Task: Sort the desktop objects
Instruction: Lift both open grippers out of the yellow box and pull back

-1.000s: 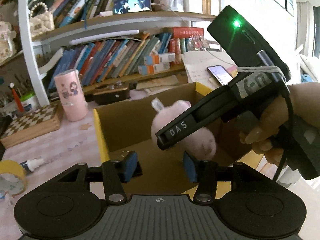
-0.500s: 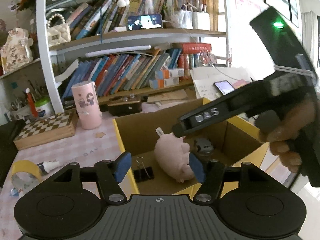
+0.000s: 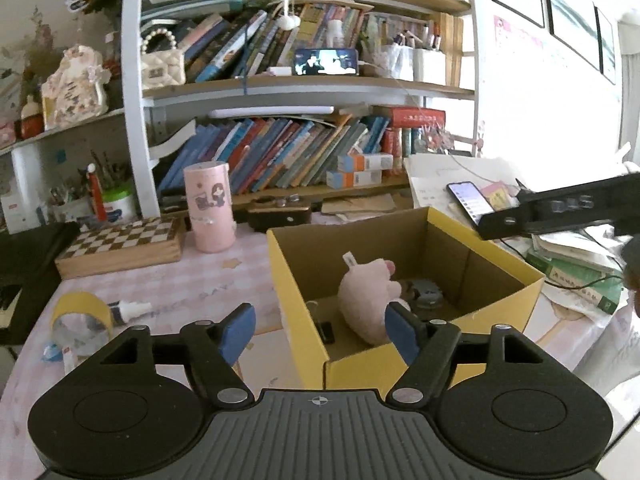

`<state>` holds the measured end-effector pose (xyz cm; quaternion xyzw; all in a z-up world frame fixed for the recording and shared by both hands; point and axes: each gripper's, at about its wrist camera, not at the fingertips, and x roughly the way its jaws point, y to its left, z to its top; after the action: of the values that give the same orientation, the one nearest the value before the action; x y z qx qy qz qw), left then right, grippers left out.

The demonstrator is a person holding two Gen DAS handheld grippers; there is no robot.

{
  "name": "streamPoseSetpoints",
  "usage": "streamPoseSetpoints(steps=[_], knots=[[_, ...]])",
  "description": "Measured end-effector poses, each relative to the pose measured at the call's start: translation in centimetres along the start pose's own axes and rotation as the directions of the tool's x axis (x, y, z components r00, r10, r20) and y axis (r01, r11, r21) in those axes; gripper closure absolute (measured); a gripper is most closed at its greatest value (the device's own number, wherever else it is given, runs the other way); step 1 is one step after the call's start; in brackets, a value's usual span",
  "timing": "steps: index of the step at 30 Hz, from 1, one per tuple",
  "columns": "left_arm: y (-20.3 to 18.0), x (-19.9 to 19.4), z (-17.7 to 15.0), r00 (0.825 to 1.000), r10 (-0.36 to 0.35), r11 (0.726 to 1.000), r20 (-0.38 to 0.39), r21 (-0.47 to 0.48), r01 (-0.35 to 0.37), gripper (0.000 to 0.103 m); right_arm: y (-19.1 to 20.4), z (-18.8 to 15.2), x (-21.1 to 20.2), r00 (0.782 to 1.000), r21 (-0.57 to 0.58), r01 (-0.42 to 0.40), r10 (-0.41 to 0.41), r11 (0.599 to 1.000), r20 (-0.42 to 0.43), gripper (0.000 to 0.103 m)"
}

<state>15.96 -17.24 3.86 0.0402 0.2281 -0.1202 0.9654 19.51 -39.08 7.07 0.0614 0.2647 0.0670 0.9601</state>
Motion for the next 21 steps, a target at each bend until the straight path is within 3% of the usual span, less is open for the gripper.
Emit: streamPoseSetpoints(steps=[9,21], knots=[[1.6,-1.1,-1.4,1.0,-0.013,1.0,-0.011,-0.025,0.012,0.026,-0.1,-3.5,-2.9,0.994,0.032,0.112,-0.112,0.993,-0.019,0.026],[4.9,-4.3,-4.6,0.997,-0.044,0.999,-0.058,-0.01,0.044,0.017,4.9,-9.2,-5.2,0.977,0.064,0.204,-0.198,0.977,-0.079,0.026]])
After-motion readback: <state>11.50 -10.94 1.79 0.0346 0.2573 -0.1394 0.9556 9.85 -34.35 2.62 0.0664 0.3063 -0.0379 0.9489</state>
